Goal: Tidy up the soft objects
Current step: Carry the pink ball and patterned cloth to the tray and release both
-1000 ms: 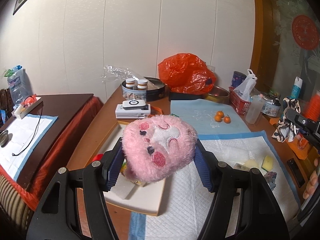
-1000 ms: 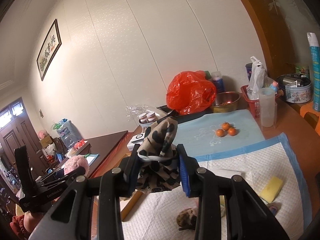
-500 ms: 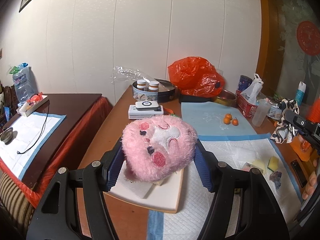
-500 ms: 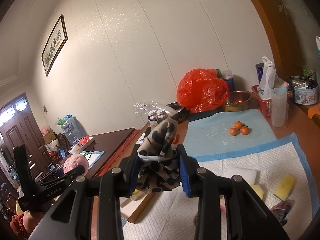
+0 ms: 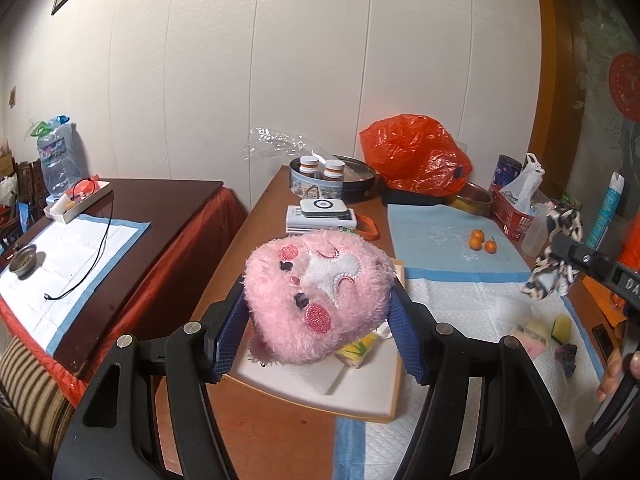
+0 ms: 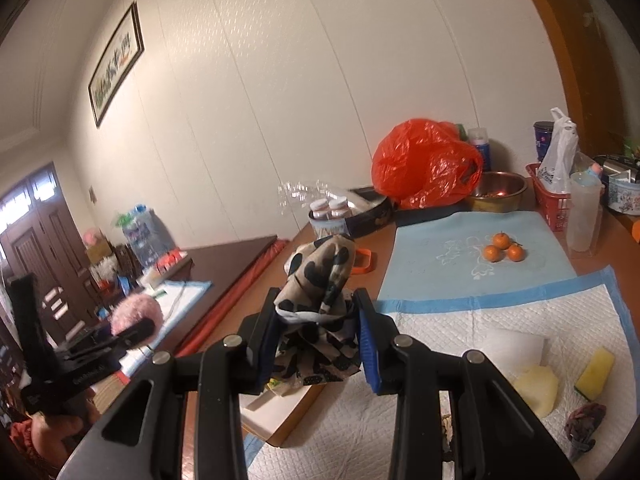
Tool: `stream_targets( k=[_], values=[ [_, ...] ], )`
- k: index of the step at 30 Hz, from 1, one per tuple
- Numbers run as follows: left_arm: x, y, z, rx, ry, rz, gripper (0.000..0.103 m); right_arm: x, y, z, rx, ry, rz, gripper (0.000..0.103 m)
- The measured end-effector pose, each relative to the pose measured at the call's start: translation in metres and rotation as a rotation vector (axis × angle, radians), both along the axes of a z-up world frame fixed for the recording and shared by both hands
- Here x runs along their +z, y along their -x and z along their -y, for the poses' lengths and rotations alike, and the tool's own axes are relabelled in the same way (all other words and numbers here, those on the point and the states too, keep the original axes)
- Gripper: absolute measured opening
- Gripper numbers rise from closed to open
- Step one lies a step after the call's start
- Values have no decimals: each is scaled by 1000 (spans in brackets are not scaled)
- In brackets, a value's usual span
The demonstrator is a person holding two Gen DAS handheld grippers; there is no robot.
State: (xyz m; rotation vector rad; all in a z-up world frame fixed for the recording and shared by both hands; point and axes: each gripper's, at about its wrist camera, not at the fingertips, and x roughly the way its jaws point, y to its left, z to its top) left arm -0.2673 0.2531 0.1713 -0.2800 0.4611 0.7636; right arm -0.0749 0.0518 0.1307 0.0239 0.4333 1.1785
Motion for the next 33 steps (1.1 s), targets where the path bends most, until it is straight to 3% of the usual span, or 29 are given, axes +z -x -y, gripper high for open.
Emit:
stream_targets(
  k=[21, 33],
  values=[
    [2, -8, -51, -19, -3, -14, 66, -10, 17, -69, 22, 97, 53, 35],
    [-14, -52, -91, -117, 70, -55, 66, -15, 19, -99, 16, 139, 68, 35]
  ],
)
